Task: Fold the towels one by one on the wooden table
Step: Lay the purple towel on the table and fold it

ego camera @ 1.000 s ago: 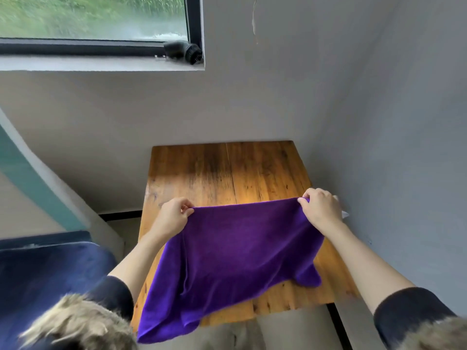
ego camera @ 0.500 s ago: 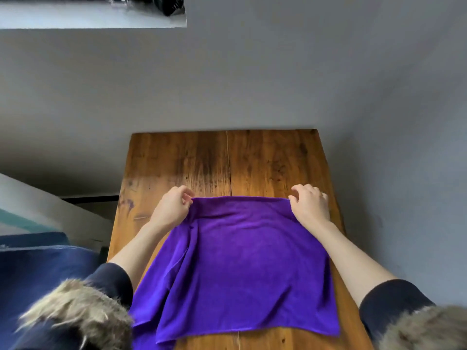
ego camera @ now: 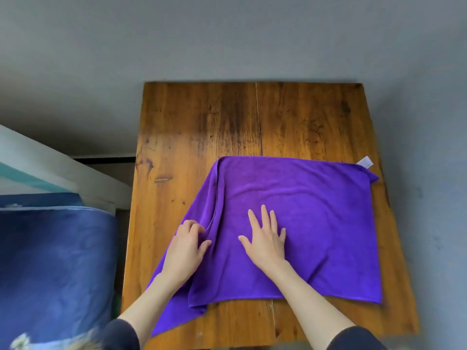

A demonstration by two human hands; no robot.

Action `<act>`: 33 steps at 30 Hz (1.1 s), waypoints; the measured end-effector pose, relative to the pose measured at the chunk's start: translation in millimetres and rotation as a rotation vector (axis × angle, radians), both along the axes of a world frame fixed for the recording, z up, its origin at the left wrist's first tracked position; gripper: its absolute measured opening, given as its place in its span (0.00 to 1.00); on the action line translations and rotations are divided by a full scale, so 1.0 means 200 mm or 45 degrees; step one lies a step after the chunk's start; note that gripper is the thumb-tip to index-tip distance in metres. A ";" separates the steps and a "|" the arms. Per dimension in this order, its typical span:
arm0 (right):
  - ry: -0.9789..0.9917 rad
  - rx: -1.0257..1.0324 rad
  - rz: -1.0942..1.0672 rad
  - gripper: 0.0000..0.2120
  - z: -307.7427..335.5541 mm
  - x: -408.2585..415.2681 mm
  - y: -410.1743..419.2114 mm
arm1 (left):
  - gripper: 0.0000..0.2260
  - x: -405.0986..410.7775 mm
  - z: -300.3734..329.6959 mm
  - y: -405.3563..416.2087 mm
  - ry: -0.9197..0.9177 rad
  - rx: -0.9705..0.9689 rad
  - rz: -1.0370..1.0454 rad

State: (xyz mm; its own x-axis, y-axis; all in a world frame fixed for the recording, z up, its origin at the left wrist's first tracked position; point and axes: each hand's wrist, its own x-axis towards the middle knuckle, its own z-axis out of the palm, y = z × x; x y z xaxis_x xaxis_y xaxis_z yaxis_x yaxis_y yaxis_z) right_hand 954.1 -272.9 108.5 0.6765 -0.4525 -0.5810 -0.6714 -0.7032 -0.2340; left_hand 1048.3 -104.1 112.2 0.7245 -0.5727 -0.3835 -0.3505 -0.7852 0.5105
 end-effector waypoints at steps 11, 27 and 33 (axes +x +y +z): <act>0.134 -0.101 -0.055 0.43 -0.04 0.01 0.11 | 0.03 0.64 0.16 0.29 0.124 -0.252 0.512; 0.130 -0.137 0.089 0.48 -0.03 0.20 0.23 | 0.39 0.56 -0.14 0.21 -0.101 0.340 -0.312; 0.222 -0.115 0.109 0.54 -0.04 0.12 0.20 | 0.56 0.87 -0.16 0.19 -0.148 0.446 -0.414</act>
